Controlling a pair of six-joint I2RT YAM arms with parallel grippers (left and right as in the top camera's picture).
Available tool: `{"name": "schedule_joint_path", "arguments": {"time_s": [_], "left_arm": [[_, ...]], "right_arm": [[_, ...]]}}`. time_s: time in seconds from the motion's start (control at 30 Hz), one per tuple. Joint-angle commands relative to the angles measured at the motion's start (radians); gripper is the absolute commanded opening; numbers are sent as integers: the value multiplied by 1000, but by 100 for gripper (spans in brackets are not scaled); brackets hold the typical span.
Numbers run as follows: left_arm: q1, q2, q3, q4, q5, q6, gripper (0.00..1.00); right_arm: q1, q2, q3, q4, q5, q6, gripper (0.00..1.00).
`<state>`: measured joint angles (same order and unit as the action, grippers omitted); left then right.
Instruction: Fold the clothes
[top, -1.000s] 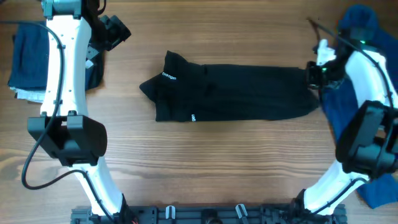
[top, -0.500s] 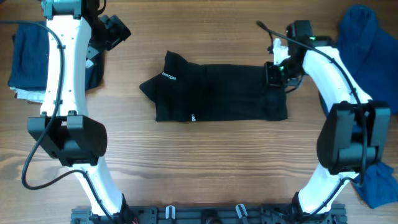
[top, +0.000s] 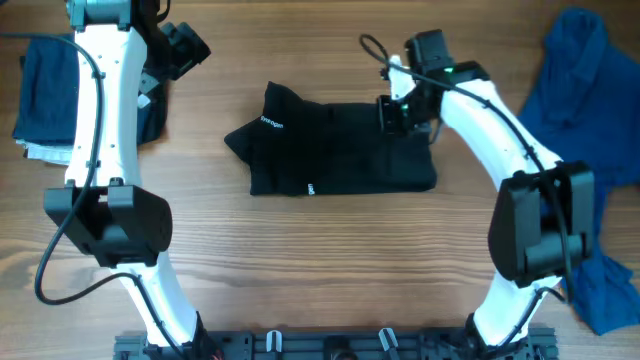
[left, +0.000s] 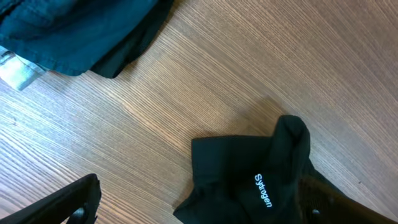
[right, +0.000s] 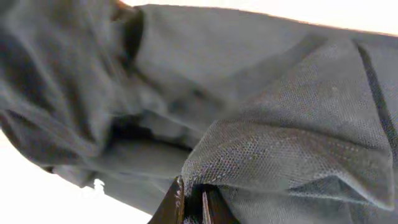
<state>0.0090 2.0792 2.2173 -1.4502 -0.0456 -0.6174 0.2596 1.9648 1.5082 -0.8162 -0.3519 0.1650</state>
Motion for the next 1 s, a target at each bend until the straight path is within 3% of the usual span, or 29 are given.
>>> {"name": "schedule_joint_path", "arguments": {"time_s": [0.0, 0.13, 0.17, 0.23, 0.33, 0.5, 0.63, 0.67, 0.97], "left_arm": [[10, -18, 14, 3, 7, 13, 100], [10, -18, 14, 3, 7, 13, 100], [10, -18, 14, 3, 7, 13, 100], [10, -18, 14, 3, 7, 13, 100], [10, -18, 14, 3, 7, 13, 100], [10, -18, 14, 3, 8, 12, 100], [10, -18, 14, 3, 7, 12, 100], [10, -18, 14, 3, 7, 12, 100], [10, -18, 14, 2, 7, 12, 100]], "right_arm": [[54, -6, 24, 48, -21, 70, 8], [95, -5, 23, 78, 40, 101, 12], [101, -5, 23, 80, 50, 100, 24], [102, -5, 23, 80, 52, 101, 68], [102, -9, 46, 62, 52, 100, 94], [100, -17, 152, -8, 215, 114, 93], [92, -5, 125, -65, 297, 236, 57], [90, -5, 103, -64, 296, 275, 54], [90, -3, -43, 90, 314, 393, 53]]}}
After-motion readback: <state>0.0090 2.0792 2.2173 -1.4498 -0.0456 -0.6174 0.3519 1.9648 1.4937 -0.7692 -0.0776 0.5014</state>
